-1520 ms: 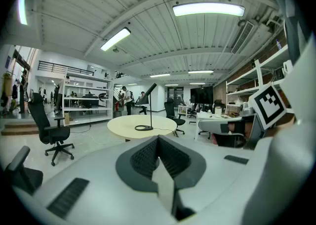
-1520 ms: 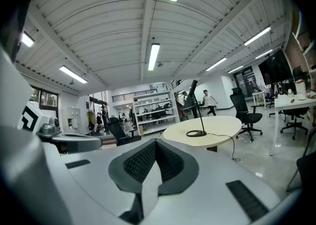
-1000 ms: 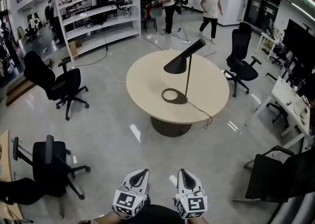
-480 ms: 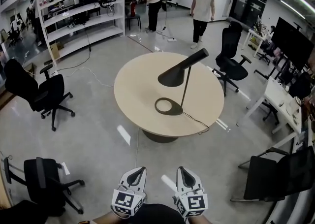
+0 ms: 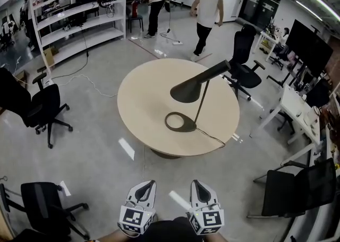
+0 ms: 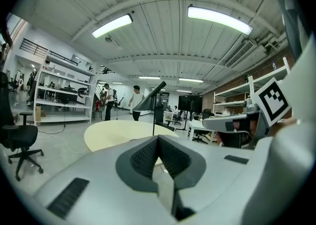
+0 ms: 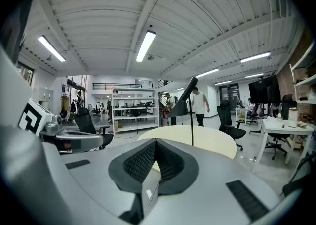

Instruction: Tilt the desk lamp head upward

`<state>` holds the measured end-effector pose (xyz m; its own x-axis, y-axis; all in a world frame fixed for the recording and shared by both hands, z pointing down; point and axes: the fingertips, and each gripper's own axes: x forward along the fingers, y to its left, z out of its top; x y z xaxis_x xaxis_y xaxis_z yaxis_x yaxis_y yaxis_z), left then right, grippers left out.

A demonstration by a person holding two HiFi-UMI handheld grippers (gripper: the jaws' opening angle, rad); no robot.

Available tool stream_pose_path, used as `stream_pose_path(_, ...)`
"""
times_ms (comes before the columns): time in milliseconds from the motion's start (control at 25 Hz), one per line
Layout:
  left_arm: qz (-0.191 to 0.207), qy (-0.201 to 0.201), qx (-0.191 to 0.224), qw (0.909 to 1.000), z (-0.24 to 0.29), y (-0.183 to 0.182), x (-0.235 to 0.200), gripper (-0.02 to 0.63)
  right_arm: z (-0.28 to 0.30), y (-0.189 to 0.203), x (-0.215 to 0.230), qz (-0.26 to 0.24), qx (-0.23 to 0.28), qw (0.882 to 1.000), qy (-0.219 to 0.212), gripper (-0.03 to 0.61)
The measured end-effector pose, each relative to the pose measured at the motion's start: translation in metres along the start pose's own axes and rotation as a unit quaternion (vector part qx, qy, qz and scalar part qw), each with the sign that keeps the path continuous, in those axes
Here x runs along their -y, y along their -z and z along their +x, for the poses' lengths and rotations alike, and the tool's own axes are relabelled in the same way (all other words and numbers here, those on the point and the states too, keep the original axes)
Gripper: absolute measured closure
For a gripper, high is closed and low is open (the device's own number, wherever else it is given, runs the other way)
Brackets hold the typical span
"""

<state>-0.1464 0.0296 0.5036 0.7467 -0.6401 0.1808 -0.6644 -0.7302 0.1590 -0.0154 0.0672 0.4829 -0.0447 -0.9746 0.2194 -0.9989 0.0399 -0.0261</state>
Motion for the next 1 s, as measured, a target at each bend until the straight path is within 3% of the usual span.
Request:
stream_pose_path(280, -0.001, -0.003, 0.000, 1.0000, 0.032, -0.002, -0.020, 0.566, 0.037, -0.008, 0.016, -0.013, 0.005, 1.000, 0.001, 0.565)
stream_pose_path(560, -0.006, -0.041, 0.005, 0.9991, 0.074, -0.018, -0.042, 0.566, 0.083, -0.029, 0.048, -0.028, 0.017, 0.999, -0.022, 0.565)
stream_pose_path(800, 0.004, -0.062, 0.025, 0.9978, 0.158, -0.052, -0.040, 0.566, 0.135, -0.059, 0.118, -0.046, 0.043, 0.997, -0.044, 0.565)
stream_pose_path(1000, -0.008, -0.077, 0.008, 0.9969, 0.230, -0.064, -0.034, 0.566, 0.170, -0.070, 0.176, -0.053, 0.027, 0.996, -0.063, 0.565)
